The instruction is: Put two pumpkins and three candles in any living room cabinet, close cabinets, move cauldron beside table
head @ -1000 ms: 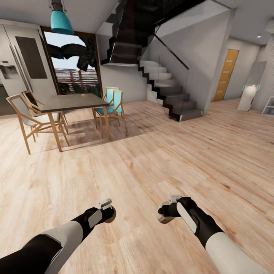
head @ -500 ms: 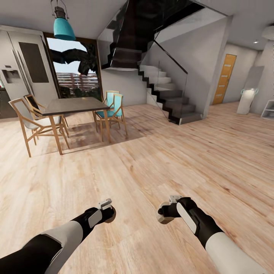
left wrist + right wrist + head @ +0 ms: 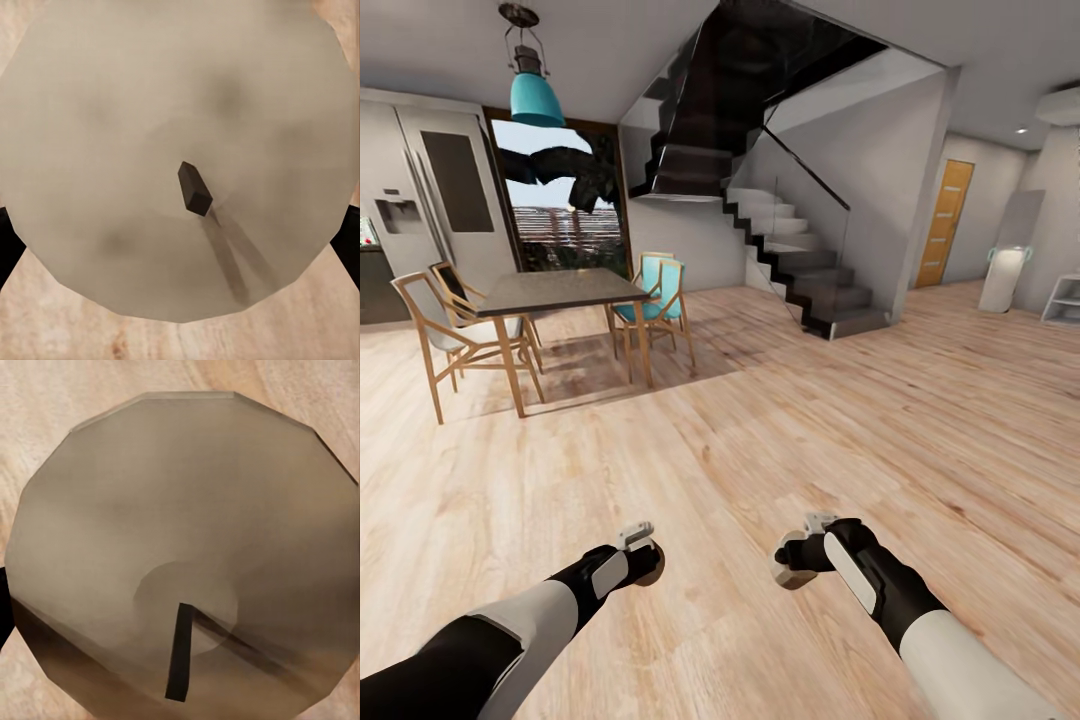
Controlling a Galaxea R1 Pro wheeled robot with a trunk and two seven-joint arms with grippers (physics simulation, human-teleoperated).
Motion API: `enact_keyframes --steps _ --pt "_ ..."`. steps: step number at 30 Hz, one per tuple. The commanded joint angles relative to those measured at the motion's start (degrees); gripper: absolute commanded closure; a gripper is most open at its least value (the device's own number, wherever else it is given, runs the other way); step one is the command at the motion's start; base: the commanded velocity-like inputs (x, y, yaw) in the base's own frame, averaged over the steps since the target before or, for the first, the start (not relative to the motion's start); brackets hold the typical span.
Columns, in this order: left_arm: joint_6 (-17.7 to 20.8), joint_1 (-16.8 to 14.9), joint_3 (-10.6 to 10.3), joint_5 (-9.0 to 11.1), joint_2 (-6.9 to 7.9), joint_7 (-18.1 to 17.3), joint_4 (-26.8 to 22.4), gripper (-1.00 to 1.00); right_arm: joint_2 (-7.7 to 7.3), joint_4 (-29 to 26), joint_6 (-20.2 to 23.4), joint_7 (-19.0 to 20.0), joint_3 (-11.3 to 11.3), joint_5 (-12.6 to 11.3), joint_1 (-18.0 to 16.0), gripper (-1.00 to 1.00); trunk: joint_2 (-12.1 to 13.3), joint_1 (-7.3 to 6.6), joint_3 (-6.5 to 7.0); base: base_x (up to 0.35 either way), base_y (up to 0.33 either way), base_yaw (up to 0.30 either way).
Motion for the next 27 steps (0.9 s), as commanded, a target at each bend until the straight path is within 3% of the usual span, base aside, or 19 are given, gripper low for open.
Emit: enact_keyframes --steps 1,7,27 --pt "0.3 0.0 -0.5 0.5 0.01 0.3 -0.1 1.00 -0.07 -0.1 0.1 -0.5 0.3 -0.6 0.0 1.00 0.0 -0.04 0.07 0.000 0.000 0.000" --pt "0.3 0.0 -0.5 0.5 0.01 0.3 -0.1 1.00 -0.07 -0.1 0.1 -0.4 0.3 -0.6 0.0 1.00 2.0 -1.16 0.68 0.000 0.000 -0.087" --pt "0.3 0.0 -0.5 0.5 0.01 0.3 -0.1 1.00 -0.07 -0.1 0.1 1.6 1.1 -0.6 0.0 1.00 10.0 -5.55 2.85 0.000 0.000 -0.209"
